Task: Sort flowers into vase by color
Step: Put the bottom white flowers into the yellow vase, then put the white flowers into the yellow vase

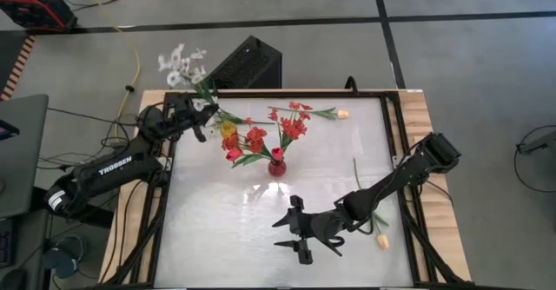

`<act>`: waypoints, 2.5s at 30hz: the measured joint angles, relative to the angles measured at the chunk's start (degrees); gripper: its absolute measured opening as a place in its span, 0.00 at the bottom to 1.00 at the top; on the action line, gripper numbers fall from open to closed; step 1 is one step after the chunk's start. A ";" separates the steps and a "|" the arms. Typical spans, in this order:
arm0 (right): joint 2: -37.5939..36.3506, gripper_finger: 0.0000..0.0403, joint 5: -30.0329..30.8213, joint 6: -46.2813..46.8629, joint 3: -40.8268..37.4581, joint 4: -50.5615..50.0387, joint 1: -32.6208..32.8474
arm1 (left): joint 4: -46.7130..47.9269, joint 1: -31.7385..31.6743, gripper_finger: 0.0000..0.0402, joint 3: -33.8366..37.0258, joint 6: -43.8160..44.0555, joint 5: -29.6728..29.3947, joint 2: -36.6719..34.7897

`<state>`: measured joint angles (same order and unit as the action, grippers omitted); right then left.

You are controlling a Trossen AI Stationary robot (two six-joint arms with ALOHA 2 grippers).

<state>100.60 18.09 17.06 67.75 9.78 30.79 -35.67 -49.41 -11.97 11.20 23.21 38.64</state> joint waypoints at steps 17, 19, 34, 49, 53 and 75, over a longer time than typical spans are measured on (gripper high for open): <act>0.00 0.66 0.00 0.08 0.00 0.09 0.00 | -2.27 0.17 0.00 -0.09 -3.16 -0.32 7.73; 0.00 0.66 0.00 0.09 0.00 0.09 0.00 | -2.50 0.17 0.00 -0.09 -3.41 -0.33 8.51; 0.00 0.66 0.00 0.09 0.00 0.06 2.17 | -6.63 1.81 0.04 2.92 -2.80 0.04 13.89; 0.00 0.66 0.02 0.09 0.00 -0.13 2.14 | -4.75 1.81 0.26 5.81 -1.98 -0.19 13.85; 0.00 0.66 0.02 0.09 0.00 -0.27 2.12 | 1.55 1.81 0.35 3.68 -3.43 0.15 13.85; -0.06 0.66 -0.13 0.05 -0.02 -4.92 2.12 | 40.00 4.15 0.45 -13.74 -10.57 -1.62 13.83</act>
<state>100.54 17.96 17.10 67.72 4.86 32.91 4.32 -45.26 -25.71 0.63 21.59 52.47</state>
